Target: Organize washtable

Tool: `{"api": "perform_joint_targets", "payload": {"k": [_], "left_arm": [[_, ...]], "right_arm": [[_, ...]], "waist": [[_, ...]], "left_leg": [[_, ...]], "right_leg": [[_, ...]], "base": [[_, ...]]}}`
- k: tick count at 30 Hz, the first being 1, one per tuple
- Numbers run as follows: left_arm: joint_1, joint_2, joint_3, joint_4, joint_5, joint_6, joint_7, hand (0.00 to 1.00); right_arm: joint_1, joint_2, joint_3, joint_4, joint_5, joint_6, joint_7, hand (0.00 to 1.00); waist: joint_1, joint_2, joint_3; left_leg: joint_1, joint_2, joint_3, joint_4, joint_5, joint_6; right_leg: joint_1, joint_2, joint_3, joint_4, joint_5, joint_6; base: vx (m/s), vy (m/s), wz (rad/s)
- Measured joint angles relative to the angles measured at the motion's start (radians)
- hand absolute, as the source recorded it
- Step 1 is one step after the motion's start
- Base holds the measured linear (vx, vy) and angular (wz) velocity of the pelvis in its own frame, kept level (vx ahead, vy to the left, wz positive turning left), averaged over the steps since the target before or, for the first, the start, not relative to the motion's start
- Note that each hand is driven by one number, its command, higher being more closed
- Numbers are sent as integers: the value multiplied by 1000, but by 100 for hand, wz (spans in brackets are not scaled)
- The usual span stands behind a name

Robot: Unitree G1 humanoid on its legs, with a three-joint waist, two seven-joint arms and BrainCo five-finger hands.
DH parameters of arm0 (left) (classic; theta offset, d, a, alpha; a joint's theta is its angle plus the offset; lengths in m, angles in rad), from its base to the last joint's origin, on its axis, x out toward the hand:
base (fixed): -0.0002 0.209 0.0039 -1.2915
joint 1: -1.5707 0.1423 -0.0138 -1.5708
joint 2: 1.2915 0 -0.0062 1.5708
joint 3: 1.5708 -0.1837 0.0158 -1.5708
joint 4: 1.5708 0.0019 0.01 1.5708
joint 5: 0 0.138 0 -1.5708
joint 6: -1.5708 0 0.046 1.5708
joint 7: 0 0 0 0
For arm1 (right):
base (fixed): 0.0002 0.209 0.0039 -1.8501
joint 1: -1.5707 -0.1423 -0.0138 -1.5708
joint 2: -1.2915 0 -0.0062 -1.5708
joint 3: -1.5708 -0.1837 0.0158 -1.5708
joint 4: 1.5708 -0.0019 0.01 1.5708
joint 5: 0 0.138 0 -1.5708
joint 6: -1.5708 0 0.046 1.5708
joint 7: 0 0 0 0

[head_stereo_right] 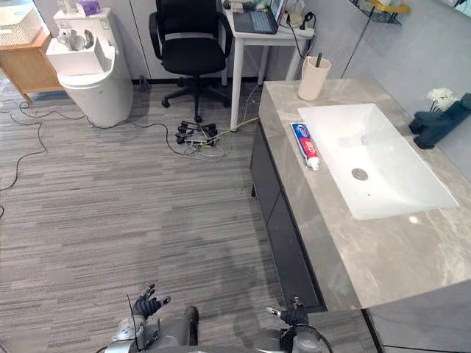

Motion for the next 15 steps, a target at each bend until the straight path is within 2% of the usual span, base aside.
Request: {"api": "perform_joint_targets", "payload": {"k": [1,3,4,5,6,7,9,11,12,13,14,15], "left_arm": [[1,-1,7,0,1,0,0,0],[3,-5,8,2,2,9,-2,0],[6,-7,7,2,2,15,-3,0],[9,-6,7,2,2,16,-3,0],[17,-5,8,1,1,17,-2,0],[19,-2,9,1,1,17,-1,0],[21,-2,13,2,1,16,0,0],[20,0,12,10,1,16,-1,0],[19,5,11,21,1,18,-4,0],[17,5,11,22,1,18,-5,0],[9,-8,11,29,1,19,-4,0],[6,-32,13,26,2,17,-5,0]], "right_arm": [[0,3,0,0,-1,0,4,0],[1,4,-24,-15,-1,2,18,0],[5,5,-33,-30,-2,3,19,0],[5,6,-37,-34,-2,3,21,0],[6,8,-40,-41,-2,1,24,0],[7,7,-44,-37,-7,-1,25,0],[2,10,-50,-25,-23,-1,25,0],[-10,6,-61,-18,-22,-2,36,0],[-21,-1,-40,-16,-35,13,82,0],[-24,-5,-32,-17,-43,22,102,0],[-31,-15,-24,-25,-50,39,160,0],[-28,-38,-13,-35,-59,49,221,0]], "waist": [[1,-3,-1],[-5,-3,-1],[-3,-2,1],[-4,-1,2],[-10,4,6],[-15,-7,3],[-13,-12,-1],[-26,-9,-2],[-30,-12,-4],[-30,-12,-3],[-31,-4,-4],[-28,24,-13]], "left_leg": [[5,2,18,12,-16,4],[39,18,83,36,-57,13],[72,28,131,33,-72,14],[84,32,148,31,-79,15],[125,38,175,19,-92,14],[169,38,190,-8,-94,16],[209,44,196,-59,-94,17],[218,54,191,-101,-93,15],[216,42,171,-126,-86,-2],[214,34,157,-128,-88,-7],[220,34,132,-124,-94,-18],[232,42,98,-128,-97,-24]], "right_leg": [[-5,-4,17,19,-6,10],[-73,-9,34,159,-10,16],[-136,-15,17,280,-2,2],[-161,-20,-2,334,7,-11],[-204,-40,-62,432,28,-45],[-220,-54,-111,488,27,-64],[-236,-42,-169,460,-27,-58],[-270,13,-196,333,-39,-59],[-264,53,-172,160,-1,-62],[-259,55,-158,133,55,-88],[-253,58,-162,144,71,-103],[-243,58,-192,165,35,-100]], "base": [[63,140,-105],[39,122,-108],[15,93,-92],[15,73,-105],[49,36,-80],[76,20,-70],[122,-28,-48],[215,-86,-28],[246,-110,-5],[298,-162,12],[276,-139,42],[376,-142,71]]}}
